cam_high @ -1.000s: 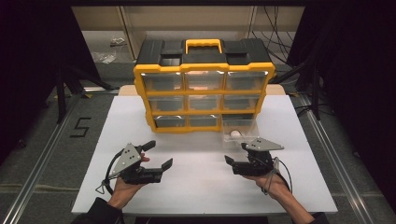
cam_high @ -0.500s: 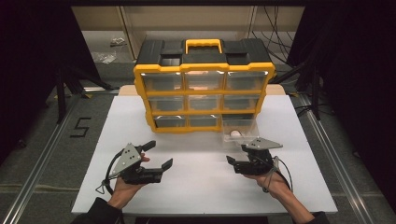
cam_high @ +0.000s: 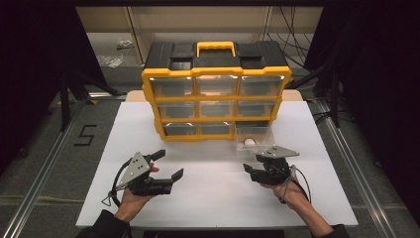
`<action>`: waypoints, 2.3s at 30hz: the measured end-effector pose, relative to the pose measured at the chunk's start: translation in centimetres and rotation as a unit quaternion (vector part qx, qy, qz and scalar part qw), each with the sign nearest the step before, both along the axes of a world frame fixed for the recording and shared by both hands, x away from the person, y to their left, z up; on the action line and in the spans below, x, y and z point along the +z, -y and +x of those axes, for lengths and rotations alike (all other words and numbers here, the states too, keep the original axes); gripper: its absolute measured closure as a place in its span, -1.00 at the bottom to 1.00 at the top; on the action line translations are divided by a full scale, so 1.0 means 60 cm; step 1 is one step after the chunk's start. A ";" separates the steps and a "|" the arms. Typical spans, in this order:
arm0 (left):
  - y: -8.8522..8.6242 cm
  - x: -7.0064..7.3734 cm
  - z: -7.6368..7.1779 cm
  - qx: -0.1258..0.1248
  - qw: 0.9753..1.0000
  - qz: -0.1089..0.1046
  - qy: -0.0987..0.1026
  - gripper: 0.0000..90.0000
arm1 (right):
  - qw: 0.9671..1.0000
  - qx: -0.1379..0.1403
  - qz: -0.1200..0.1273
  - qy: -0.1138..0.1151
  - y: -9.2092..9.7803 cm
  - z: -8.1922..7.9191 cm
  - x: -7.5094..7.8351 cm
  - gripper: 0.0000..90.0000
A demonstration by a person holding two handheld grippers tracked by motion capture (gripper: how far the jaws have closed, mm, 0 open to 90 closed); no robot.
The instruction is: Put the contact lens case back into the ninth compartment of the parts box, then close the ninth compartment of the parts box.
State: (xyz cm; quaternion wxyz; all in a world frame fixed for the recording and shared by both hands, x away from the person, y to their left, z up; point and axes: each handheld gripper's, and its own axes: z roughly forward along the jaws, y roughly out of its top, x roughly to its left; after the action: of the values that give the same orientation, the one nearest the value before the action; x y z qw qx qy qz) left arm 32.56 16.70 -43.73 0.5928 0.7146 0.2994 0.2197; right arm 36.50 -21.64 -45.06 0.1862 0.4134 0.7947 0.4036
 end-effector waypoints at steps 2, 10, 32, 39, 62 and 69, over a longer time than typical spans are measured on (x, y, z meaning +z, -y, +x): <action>0.000 0.000 0.001 0.000 1.000 0.000 0.000 -0.72 | 1.000 -0.001 0.001 -0.002 0.001 0.001 -0.001 -0.02; 0.000 -0.001 0.001 0.001 1.000 0.000 -0.002 -0.72 | 1.000 -0.011 -0.008 -0.003 0.005 0.006 -0.003 0.28; 0.001 0.000 0.001 0.000 1.000 0.002 -0.001 -0.72 | 0.999 -0.044 -0.012 0.012 0.023 0.029 -0.007 0.99; 0.001 -0.001 0.001 0.001 1.000 0.002 -0.001 -0.72 | 0.998 -0.058 -0.012 0.018 0.027 0.038 -0.009 1.00; 0.001 -0.001 0.001 0.001 1.000 0.003 0.000 -0.72 | 0.997 -0.061 -0.010 0.042 0.018 0.052 -0.012 1.00; 0.001 -0.001 0.002 0.001 1.000 0.003 0.000 -0.72 | 0.997 -0.060 -0.011 0.048 0.015 0.058 -0.014 1.00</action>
State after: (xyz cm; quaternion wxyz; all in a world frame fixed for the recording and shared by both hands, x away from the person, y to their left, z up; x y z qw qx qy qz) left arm 32.65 16.65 -43.78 0.5903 0.7160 0.2999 0.2213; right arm 39.98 -22.53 -45.88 0.2523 0.4388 0.7629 0.4023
